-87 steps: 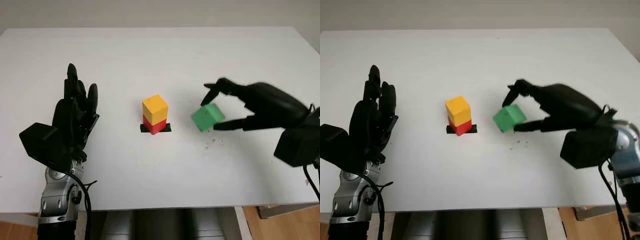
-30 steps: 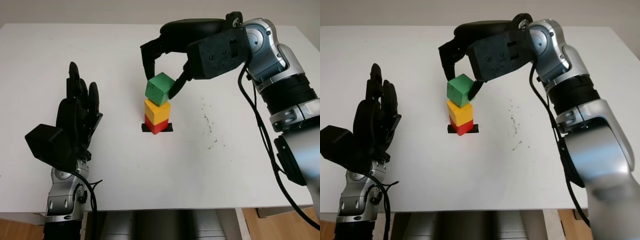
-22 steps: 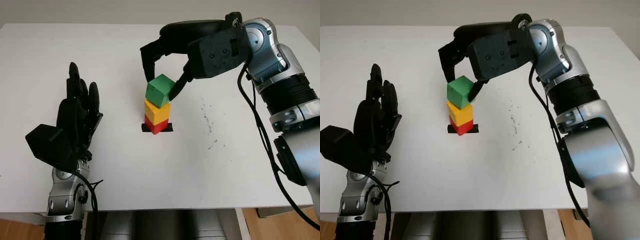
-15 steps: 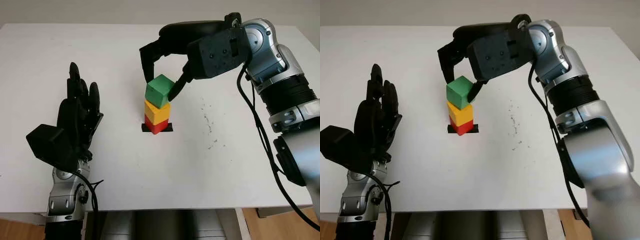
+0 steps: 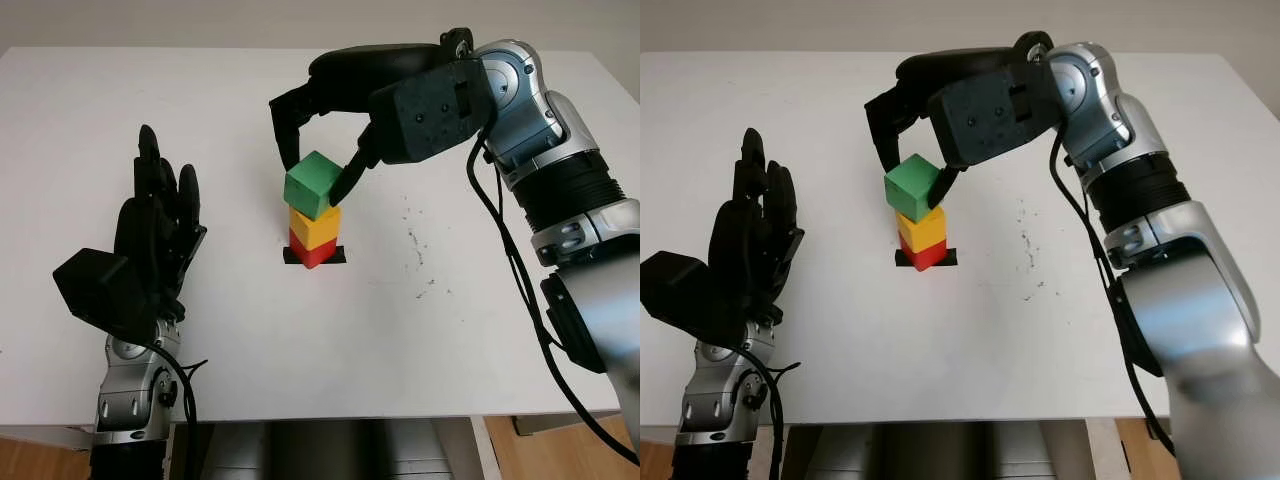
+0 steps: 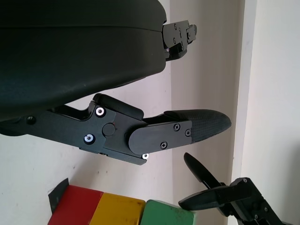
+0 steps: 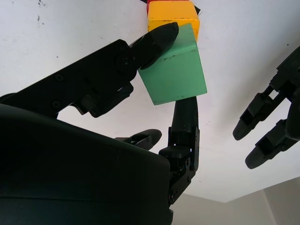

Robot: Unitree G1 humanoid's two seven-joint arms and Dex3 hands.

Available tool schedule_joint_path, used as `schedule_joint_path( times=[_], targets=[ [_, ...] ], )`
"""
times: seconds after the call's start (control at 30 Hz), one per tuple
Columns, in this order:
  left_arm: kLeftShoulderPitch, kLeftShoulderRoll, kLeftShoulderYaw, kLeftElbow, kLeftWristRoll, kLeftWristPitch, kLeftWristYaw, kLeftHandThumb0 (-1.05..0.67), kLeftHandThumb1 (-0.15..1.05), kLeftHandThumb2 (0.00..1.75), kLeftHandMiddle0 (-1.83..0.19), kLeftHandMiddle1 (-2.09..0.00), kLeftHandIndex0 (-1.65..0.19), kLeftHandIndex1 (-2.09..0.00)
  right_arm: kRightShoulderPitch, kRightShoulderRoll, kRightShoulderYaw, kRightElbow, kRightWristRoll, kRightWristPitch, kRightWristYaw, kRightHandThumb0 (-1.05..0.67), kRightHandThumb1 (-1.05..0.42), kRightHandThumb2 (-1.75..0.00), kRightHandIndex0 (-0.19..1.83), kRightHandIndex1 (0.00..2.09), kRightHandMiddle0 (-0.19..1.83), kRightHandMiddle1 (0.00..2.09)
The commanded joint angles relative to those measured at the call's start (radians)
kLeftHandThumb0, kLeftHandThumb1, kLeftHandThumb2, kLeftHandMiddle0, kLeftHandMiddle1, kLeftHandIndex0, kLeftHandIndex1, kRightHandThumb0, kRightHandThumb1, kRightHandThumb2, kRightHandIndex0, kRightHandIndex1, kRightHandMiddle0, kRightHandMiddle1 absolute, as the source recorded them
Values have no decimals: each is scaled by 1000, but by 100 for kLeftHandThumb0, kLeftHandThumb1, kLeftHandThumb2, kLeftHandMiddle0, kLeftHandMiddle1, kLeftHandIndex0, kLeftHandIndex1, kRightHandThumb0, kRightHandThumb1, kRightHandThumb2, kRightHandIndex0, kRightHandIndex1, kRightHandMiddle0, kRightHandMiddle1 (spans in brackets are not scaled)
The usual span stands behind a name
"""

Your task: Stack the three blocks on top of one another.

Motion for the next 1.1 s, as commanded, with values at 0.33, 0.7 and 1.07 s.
schedule_joint_path(
  times=[0.33, 0.7, 1.07],
  targets=[
    [10, -3, -2, -6, 0, -1, -5, -70, 105, 52, 19, -4, 17, -5, -1, -12, 10, 3, -26, 23, 11, -49, -87, -4, 44, 6, 35, 148],
    [8, -1, 4, -8, -6, 3, -11, -70, 105, 53, 19, -4, 17, -5, -4, -36, 2, -55, -5, 99, 123, -91, -81, -6, -17, 0, -18, 4],
    [10, 15, 13, -3, -8, 0, -22, -70, 105, 52, 19, -5, 15, -6, -2, -79, -65, -92, 90, 137, 173, -104, -88, -7, -19, 0, -19, 0]
  ],
)
